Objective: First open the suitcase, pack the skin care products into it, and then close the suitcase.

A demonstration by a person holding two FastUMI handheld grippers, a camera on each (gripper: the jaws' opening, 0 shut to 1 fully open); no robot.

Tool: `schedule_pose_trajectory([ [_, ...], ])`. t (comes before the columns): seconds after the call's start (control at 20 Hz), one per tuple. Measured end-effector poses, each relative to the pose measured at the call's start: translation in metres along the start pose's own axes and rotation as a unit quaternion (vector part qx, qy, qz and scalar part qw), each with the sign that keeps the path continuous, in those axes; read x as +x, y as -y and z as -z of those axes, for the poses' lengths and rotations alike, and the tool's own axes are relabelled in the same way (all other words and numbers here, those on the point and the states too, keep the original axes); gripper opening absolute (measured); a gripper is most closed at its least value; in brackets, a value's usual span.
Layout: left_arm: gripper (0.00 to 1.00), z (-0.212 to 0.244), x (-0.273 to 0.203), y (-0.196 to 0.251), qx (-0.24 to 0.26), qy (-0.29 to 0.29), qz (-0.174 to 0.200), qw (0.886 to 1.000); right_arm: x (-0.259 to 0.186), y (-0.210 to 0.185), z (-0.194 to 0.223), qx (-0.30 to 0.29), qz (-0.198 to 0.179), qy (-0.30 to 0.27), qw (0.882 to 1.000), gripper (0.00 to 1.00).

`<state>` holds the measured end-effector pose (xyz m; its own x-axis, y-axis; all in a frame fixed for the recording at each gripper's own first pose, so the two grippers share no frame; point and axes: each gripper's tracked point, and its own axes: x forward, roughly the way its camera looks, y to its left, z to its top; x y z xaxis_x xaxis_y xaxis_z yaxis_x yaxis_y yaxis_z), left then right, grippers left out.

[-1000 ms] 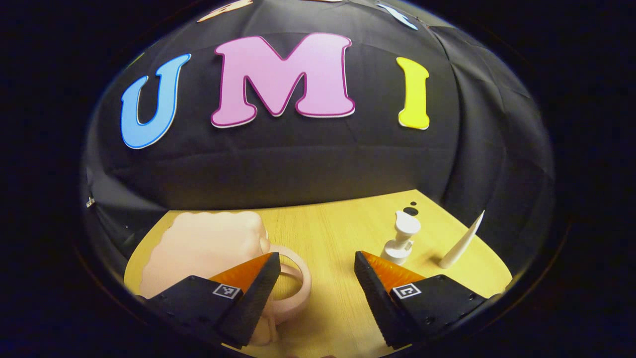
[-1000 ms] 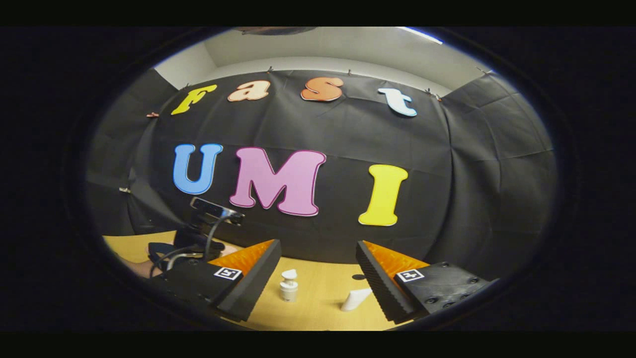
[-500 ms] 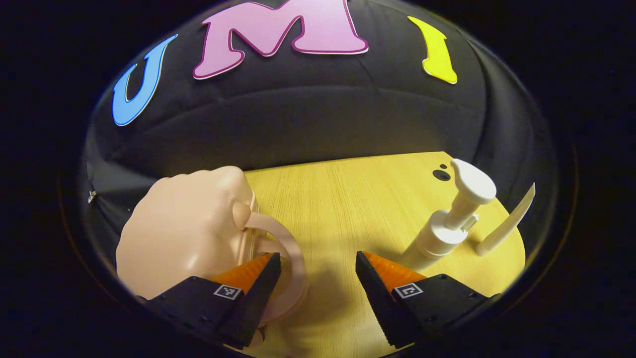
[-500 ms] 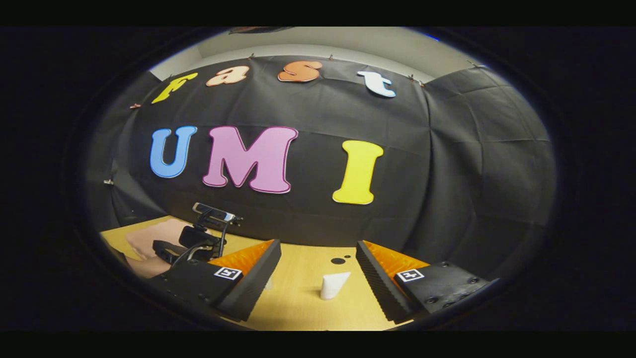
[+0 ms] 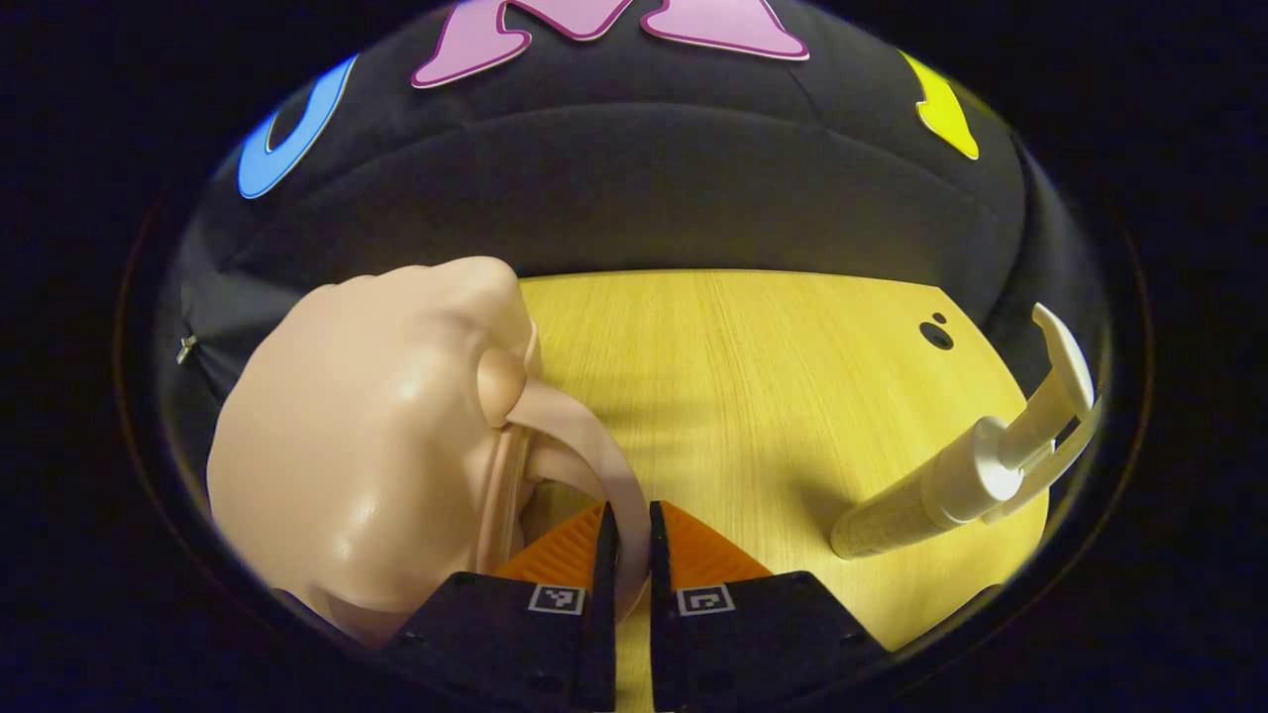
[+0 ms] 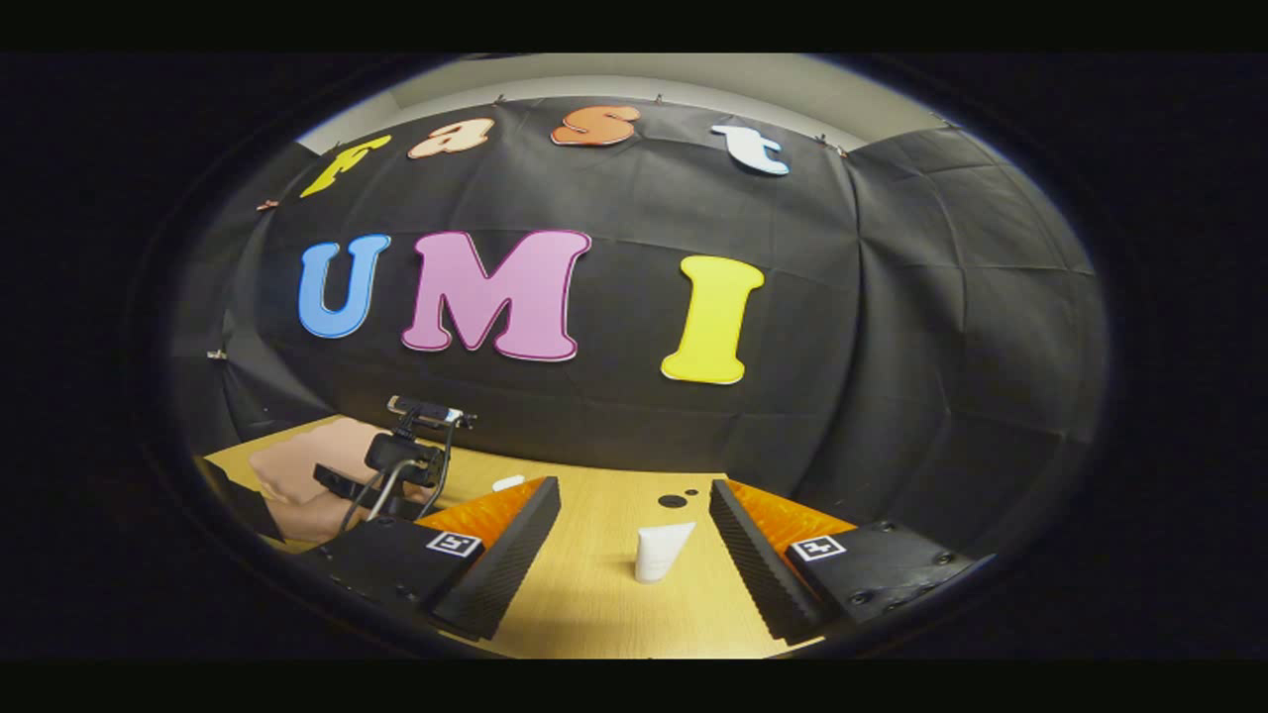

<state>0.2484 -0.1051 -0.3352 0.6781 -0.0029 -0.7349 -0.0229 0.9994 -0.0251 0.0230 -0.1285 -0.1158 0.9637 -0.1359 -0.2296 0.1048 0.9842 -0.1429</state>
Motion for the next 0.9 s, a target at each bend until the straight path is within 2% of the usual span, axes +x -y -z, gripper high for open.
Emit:
schedule_pose_trajectory([
  [0.15,0.1,-0.023,-0.019,0.007,-0.014,0.01,0.052,0.999,-0.001,-0.004,-0.005,0.0,-0.004,0.005,1.0,0.96],
  [0.35,0.07,-0.068,-0.072,-0.01,-0.074,0.039,0.09,0.992,0.0,-0.016,-0.017,-0.003,-0.014,0.016,1.0,0.96],
  [0.4,0.07,-0.087,-0.089,-0.023,-0.072,0.056,0.087,0.992,-0.001,-0.019,-0.023,-0.003,-0.016,0.022,1.0,0.97],
  [0.55,0.07,-0.133,-0.134,-0.07,-0.023,0.097,0.05,0.994,-0.001,-0.034,-0.041,-0.003,-0.027,0.046,0.999,0.95],
  [0.65,0.07,-0.157,-0.168,-0.11,-0.032,0.109,0.046,0.992,0.001,-0.046,-0.048,-0.001,-0.038,0.051,0.998,0.96],
  [0.75,0.07,-0.166,-0.185,-0.156,-0.037,0.115,0.029,0.992,0.001,-0.057,-0.051,0.005,-0.046,0.054,0.997,0.96],
  [0.9,0.07,-0.171,-0.192,-0.213,0.003,0.119,-0.005,0.993,0.006,-0.081,-0.05,0.007,-0.062,0.05,0.997,0.97],
])
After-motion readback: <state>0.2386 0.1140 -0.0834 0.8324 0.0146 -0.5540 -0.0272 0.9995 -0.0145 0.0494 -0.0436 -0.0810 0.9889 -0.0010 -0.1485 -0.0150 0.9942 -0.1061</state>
